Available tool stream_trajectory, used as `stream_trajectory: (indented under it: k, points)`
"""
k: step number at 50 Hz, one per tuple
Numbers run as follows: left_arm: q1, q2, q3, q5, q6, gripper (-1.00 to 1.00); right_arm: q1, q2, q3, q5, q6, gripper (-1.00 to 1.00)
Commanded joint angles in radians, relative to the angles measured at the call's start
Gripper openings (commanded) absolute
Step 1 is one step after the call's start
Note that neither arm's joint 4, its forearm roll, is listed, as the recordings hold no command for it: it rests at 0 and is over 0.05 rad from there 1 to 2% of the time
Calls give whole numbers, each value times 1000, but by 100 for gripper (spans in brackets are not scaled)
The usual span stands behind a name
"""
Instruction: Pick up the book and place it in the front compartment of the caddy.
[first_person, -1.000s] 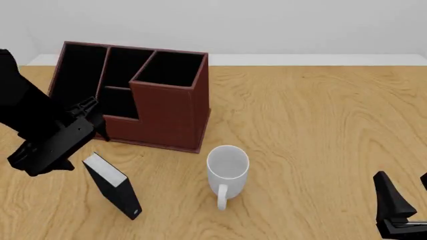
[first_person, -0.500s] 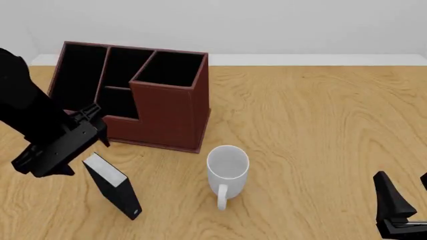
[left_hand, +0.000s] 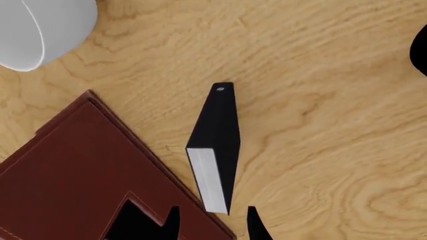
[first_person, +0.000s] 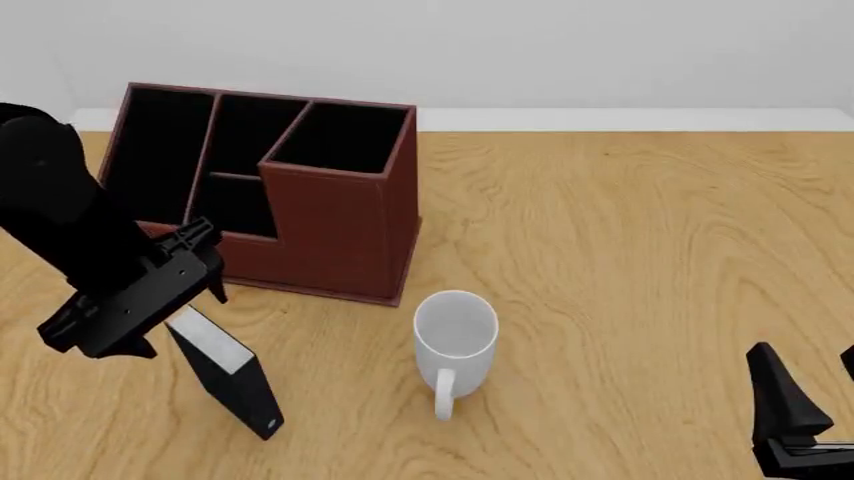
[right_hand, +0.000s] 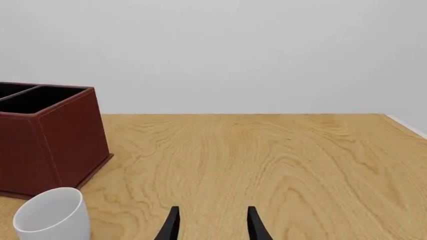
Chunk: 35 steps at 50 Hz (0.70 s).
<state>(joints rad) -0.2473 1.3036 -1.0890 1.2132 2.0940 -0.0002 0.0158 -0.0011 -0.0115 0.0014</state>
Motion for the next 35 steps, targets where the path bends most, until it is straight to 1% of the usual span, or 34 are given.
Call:
stream_trajectory:
  k: [1,2,3,5,6,10,16,19,23,25,26,27,28,29,30,32,34,35]
  points:
    - [-44,10,46,-15,-31,100,0,0,0,0,0,100]
    - [-66,11,52,-15,-54,100,0,0,0,0,0,100]
    - [-107,18,44,-14,-107,100,0,0,0,0,0,100]
    - [-96,24,61,-28,-80,100,0,0,0,0,0,100]
    - [-105,27,59,-33,-90,100,0,0,0,0,0,100]
    - [-104,41,65,-50,-83,100,0,0,0,0,0,100]
    - [-113,56,86,-77,-102,100,0,0,0,0,0,100]
    - [-97,62,97,-81,-88,100,0,0,0,0,0,100]
    - [-102,69,103,-93,-98,100,0,0,0,0,0,100]
    - [-109,75,103,-95,-116,100,0,0,0,0,0,100]
    - [-102,76,109,-98,-110,100,0,0,0,0,0,100]
    - [-109,79,111,-103,-124,100,0,0,0,0,0,100]
    - [-104,78,122,-113,-116,100,0,0,0,0,0,100]
    - [-79,71,155,-126,-75,100,0,0,0,0,0,100]
    - [-65,68,166,-124,-58,100,0,0,0,0,0,100]
    - [-61,64,190,-140,-49,100,0,0,0,0,0,100]
    - [-80,68,202,-152,-80,100,0,0,0,0,0,100]
    - [-73,66,208,-154,-68,100,0,0,0,0,0,100]
